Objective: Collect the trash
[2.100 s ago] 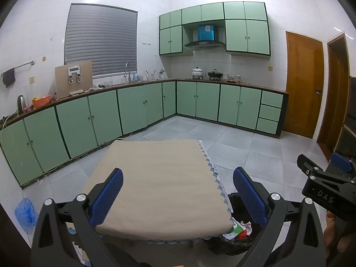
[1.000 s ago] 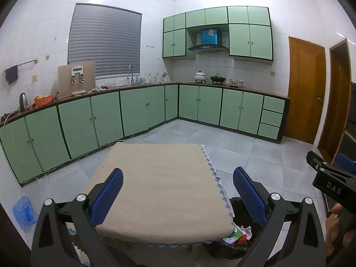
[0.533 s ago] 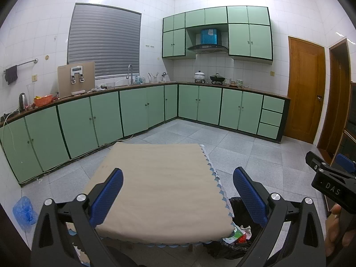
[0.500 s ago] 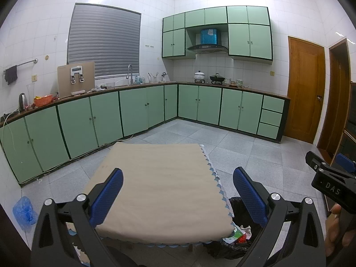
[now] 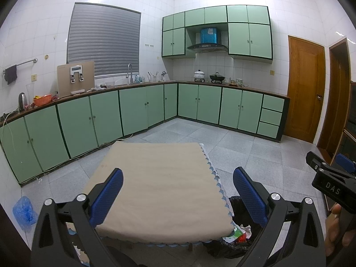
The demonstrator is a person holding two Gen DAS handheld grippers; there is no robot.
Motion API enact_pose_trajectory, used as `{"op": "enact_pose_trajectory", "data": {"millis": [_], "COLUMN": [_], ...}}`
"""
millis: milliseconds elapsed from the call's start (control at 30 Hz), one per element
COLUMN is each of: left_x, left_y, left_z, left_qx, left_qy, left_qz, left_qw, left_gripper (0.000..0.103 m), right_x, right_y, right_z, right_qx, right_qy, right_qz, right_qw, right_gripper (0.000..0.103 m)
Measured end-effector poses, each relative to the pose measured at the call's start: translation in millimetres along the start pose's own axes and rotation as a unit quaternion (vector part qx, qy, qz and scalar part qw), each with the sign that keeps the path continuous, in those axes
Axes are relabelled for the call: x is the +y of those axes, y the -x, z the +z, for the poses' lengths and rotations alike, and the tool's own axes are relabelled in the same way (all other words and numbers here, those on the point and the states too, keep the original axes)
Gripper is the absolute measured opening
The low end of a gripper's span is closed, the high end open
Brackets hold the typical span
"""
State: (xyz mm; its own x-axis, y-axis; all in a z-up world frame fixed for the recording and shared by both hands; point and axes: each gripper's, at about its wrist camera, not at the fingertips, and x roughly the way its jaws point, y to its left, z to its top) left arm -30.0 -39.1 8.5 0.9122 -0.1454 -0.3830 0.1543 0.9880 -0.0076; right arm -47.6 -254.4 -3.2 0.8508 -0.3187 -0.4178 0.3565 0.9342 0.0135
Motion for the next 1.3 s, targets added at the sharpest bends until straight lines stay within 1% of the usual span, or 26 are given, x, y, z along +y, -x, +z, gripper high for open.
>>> {"op": "enact_pose_trajectory", "data": {"millis": [1300], "left_x": [-1.9], "left_y": [-2.3], "left_z": [-1.3], "left_qx": [0.007], "left_qy": [0.0], "left_qz": [-0.001], "left_qw": [1.0], "left_gripper": [0.097], "right_x": [-5.7], "right_y": [-1.8], "right_z": [-4.6], "right_qx": [0.002], "right_qy": [-0.002], "right_qz": [-0.001], "right_qw": [1.0], "right_gripper": [0.098]}}
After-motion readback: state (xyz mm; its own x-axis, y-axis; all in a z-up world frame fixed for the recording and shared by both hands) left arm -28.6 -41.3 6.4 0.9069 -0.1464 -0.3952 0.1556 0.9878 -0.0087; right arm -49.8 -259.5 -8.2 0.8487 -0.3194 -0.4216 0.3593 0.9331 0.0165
